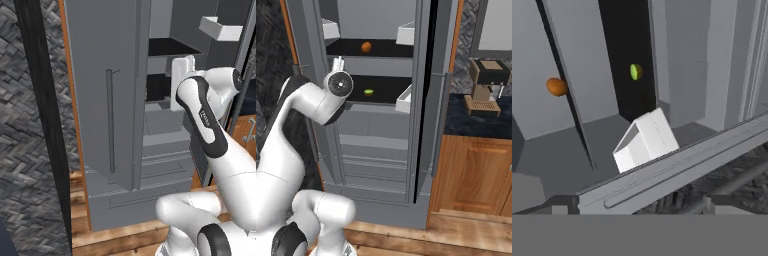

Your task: Retrieve the mango and kiwi from the fridge and place them into the bowl on the dining table.

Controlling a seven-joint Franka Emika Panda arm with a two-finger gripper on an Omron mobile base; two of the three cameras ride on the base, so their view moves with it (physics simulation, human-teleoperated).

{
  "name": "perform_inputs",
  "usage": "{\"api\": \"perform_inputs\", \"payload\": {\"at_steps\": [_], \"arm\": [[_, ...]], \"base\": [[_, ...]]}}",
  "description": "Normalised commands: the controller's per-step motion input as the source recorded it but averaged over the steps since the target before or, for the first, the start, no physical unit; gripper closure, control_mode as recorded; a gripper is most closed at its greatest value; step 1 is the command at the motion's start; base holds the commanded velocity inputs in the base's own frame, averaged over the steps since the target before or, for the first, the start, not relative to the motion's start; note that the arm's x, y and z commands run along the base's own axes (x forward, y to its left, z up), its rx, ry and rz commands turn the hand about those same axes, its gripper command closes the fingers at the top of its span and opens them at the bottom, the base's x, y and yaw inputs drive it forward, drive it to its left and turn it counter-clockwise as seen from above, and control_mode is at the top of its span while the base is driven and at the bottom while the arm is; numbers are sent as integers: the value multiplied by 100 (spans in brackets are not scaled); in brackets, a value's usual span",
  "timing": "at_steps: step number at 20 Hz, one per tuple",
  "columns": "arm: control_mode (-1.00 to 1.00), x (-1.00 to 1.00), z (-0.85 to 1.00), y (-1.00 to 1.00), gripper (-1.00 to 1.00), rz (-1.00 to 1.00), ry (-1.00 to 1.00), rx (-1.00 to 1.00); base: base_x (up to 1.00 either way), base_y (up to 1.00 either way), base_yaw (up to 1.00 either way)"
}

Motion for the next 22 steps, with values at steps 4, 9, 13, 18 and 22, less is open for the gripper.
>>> {"api": "perform_inputs", "payload": {"at_steps": [4,9,13,18,22], "arm": [[-100,64,-3,0,-100,7,-1,1],[-100,68,-18,6,-100,7,-2,0],[-100,71,-25,19,-100,6,0,0],[-100,58,-15,22,-100,4,0,0],[-100,47,-1,10,-100,3,0,0]], "base": [[0,0,0],[0,0,0],[0,0,0],[0,0,0],[0,0,0]]}}
